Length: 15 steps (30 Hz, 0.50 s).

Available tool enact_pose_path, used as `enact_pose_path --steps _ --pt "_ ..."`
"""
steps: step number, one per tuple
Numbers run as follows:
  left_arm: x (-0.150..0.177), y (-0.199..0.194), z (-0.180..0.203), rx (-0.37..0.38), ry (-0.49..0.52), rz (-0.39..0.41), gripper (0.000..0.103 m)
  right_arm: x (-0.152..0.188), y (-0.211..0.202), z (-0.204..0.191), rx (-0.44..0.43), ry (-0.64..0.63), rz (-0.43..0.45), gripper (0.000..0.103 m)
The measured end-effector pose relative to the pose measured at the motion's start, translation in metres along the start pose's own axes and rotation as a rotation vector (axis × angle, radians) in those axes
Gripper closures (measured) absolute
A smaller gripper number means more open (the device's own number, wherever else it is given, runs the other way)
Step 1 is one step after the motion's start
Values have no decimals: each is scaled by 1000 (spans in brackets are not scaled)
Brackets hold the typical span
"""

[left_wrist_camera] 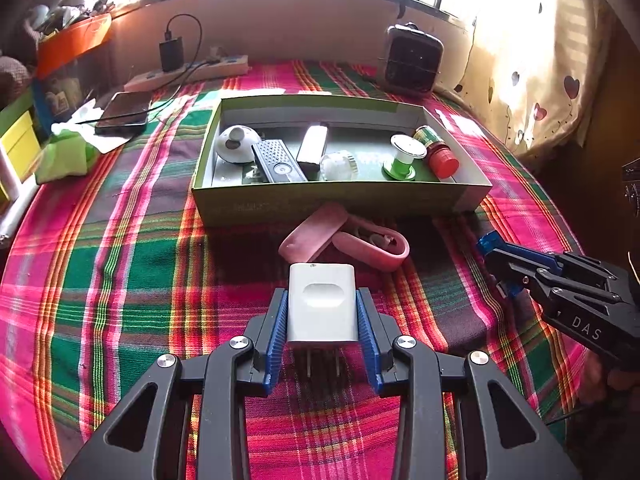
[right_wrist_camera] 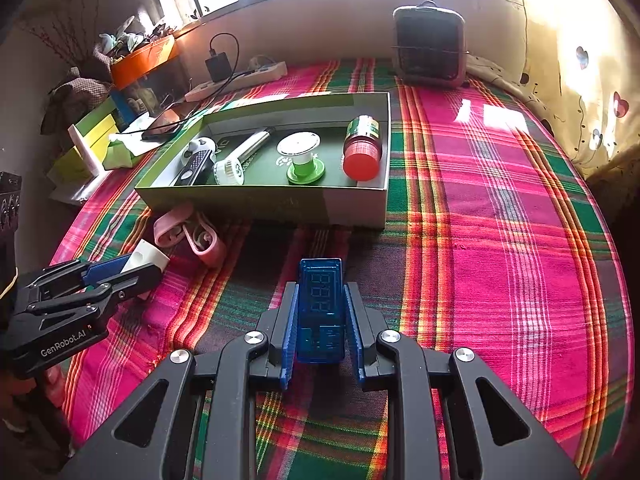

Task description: Organize rigid objects

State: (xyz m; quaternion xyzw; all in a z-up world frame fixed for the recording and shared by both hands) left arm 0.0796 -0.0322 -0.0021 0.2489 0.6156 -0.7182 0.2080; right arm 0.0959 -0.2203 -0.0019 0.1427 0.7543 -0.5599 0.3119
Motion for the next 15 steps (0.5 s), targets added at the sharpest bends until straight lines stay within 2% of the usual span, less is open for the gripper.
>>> enact_pose_path --steps 15 --pt "-5 -23 -3 16 7 57 71 -6 -11 -12 5 -15 30 80"
Point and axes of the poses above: each gripper's, at about its wrist camera, not at the fingertips, and y roughly the way its jaws point, z to its right, x to its underside, the point moved 2 cm from there along y, roughly the way its jaws point, and after that the axes turned 1 degree about -y, right-handed, at the moved point
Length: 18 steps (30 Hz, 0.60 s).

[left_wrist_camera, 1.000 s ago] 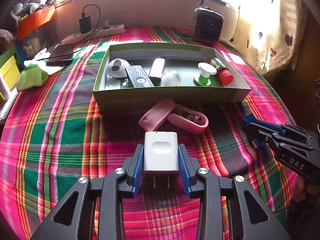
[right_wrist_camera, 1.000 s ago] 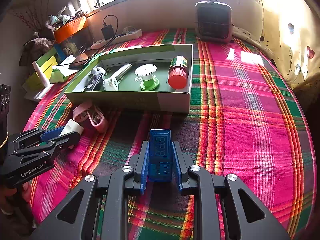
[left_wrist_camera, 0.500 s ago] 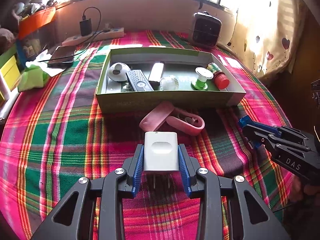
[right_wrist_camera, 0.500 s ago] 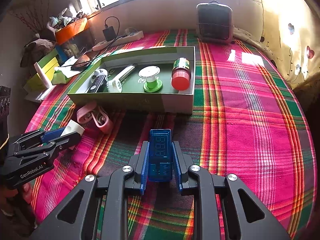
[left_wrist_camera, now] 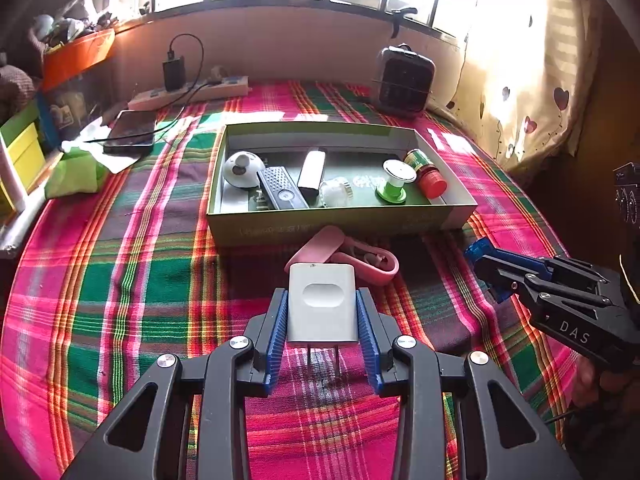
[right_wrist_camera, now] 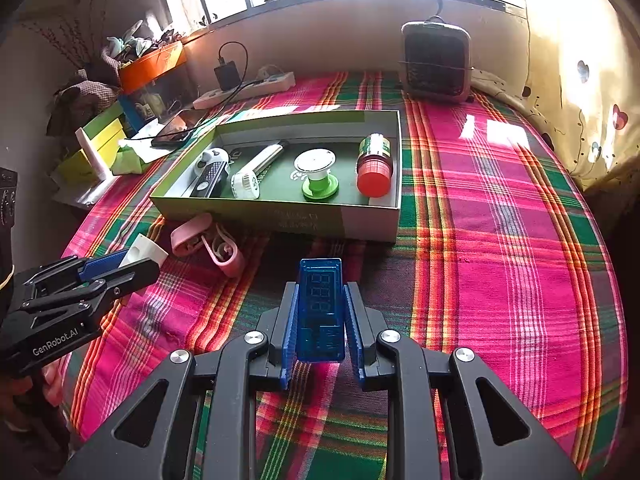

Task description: Organize rigid objects

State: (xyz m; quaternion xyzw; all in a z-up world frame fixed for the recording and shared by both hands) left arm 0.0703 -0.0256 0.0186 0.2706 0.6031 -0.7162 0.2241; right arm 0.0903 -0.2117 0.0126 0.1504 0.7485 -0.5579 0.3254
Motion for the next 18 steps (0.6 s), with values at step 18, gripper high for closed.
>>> enact_pose_path --steps 18 --pt "-23 -19 -10 32 25 69 71 -20 -10 -19 10 -26 46 80"
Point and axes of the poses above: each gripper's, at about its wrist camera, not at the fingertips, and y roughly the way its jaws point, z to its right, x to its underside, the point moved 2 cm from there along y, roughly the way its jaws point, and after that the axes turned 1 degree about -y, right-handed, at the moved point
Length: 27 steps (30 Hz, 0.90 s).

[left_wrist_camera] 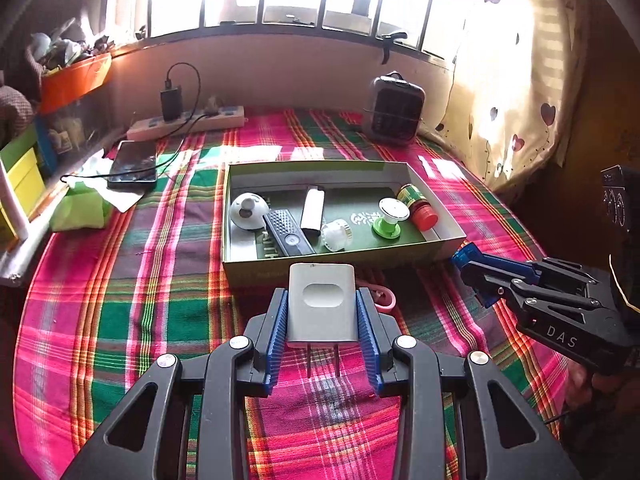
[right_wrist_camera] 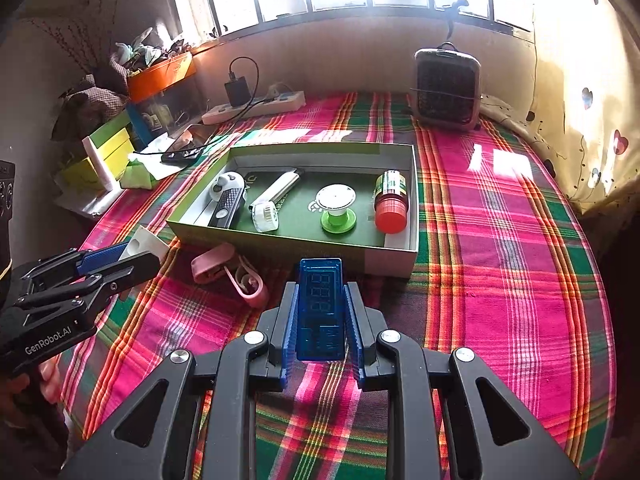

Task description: Organize rigid objects

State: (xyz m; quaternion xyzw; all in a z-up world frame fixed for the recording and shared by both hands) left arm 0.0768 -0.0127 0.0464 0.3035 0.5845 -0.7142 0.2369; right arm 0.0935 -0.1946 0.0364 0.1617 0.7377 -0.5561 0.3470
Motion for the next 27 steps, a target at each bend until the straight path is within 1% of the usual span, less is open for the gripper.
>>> enact_pose_path --steps 6,13,24,27 --pt "-9 0 -6 9 3 12 71 -11 4 -7 -2 -15 4 80" --pt "-23 4 -14 56 -9 19 71 -23 11 -13 -6 -25 -1 80" --pt "-53 16 -25 69 -11 30 71 -51 22 -11 -2 -20 13 80" --pt "-60 20 -30 85 -19 30 71 -58 26 -11 1 -26 12 80"
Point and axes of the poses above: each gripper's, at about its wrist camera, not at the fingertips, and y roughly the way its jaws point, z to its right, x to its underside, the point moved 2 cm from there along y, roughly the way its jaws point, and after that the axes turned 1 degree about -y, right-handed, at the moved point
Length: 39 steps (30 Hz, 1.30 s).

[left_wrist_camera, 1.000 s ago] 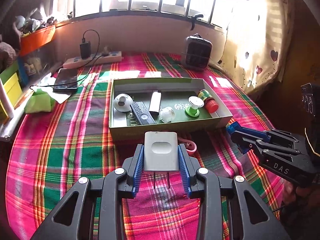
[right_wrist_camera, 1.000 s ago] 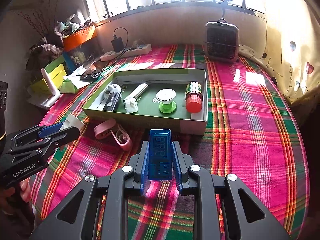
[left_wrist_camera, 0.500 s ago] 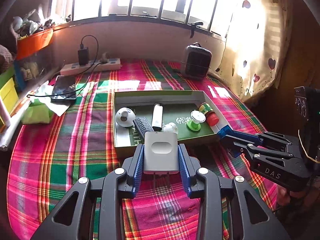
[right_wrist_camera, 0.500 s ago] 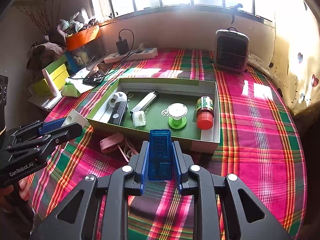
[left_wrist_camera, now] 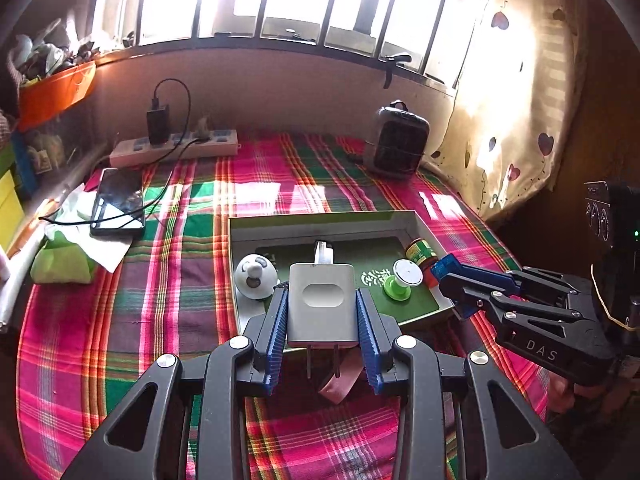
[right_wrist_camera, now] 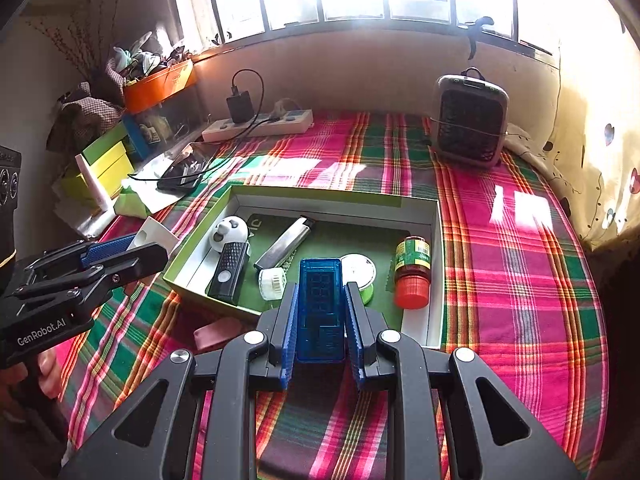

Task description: Organize rigid objects

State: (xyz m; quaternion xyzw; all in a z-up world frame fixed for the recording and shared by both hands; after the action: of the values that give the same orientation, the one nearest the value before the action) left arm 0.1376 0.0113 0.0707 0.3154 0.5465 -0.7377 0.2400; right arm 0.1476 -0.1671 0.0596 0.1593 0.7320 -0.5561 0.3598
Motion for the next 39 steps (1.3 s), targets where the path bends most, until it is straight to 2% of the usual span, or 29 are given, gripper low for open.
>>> enact_pose_path --steps 19,27,39 --pt "-35 53 -12 37 -14 -45 71 -39 51 20 -24 40 -34 80" --pt "-41 77 -17 40 -39 -85 71 -47 71 28 -22 59 -56 80" --pt "-49 102 -16 29 -24 -116 71 -53 93 34 -27 71 -92 80"
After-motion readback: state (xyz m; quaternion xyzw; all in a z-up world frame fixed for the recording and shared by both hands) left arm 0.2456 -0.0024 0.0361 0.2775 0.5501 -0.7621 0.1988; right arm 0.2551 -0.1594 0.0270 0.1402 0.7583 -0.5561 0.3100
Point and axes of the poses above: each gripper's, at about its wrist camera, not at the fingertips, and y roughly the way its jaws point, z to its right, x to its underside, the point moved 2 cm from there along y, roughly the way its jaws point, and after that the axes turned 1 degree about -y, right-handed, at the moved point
